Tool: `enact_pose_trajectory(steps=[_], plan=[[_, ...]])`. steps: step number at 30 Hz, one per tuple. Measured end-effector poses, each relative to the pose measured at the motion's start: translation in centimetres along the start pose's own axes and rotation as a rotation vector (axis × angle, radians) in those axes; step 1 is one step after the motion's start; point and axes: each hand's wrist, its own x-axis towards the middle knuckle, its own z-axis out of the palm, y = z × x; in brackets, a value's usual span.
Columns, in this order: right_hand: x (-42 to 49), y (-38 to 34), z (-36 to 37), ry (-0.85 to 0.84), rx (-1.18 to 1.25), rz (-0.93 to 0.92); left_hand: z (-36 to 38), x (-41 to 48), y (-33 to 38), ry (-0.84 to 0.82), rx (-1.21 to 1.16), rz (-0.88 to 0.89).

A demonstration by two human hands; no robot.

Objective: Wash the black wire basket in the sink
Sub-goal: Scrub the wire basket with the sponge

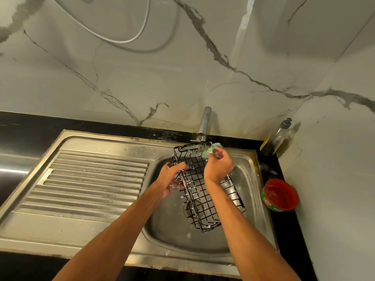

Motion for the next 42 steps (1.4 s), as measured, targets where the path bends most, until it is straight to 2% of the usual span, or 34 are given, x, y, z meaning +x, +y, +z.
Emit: enact_pose_trajectory(steps=[2,6,9,12,13,14,17,18,22,27,31,32,35,36,40,42], plan=[[0.6,0.3,-0.1,-0.097,-0.219,-0.198,-0.4,-0.2,0.2,0.025,0.035,0.022],[1.3,1.7,-0.3,-0.480,-0.594,-0.503,-1.1,-0.5,1.0,0.093,0.142,0.048],[1.9,1.9,-0.8,-0.523,-0.709,-0.624,-1.7,-0.2,1.9,0.158,0.216,0.097],[1.4,2.1,-1.2,-0.758,-0.799,-0.810,-2.0,0.4,2.6,0.205,0.336,0.140],[1.5,2.2,-1.3,-0.852,-0.776,-0.820,-2.0,0.2,2.9,0.211,0.380,0.166],[1.8,2.2,-1.2,-0.861,-0.774,-0.830,-2.1,0.1,3.1,0.219,0.411,0.190],[3.1,2.0,-0.2,-0.776,-0.832,-0.918,-2.3,-0.2,3.6,0.231,0.448,0.208],[2.9,1.8,-0.1,-0.826,-0.848,-0.884,-2.3,-0.4,3.8,0.231,0.442,0.204],[2.6,2.3,-0.8,-1.130,-0.979,-1.028,-1.8,-0.6,4.2,0.246,0.472,0.210],[3.7,1.5,-0.3,-0.947,-0.958,-0.969,-1.0,-0.5,4.4,0.269,0.456,0.236],[2.1,1.4,-1.4,-1.112,-1.117,-1.103,0.0,-0.8,4.8,0.314,0.435,0.255],[2.4,1.0,-1.8,-1.115,-1.119,-1.139,0.1,-0.9,4.7,0.316,0.436,0.255],[3.2,0.1,-2.3,-0.965,-1.061,-1.099,0.3,-0.8,4.5,0.312,0.430,0.253],[2.9,0.0,-2.4,-0.961,-1.060,-1.092,0.4,-0.8,4.5,0.313,0.419,0.251],[0.4,1.6,-4.3,-1.199,-1.103,-1.193,0.8,-0.7,4.9,0.344,0.373,0.246],[1.0,1.5,-4.9,-1.116,-1.054,-1.099,0.6,-0.6,4.6,0.359,0.339,0.238]])
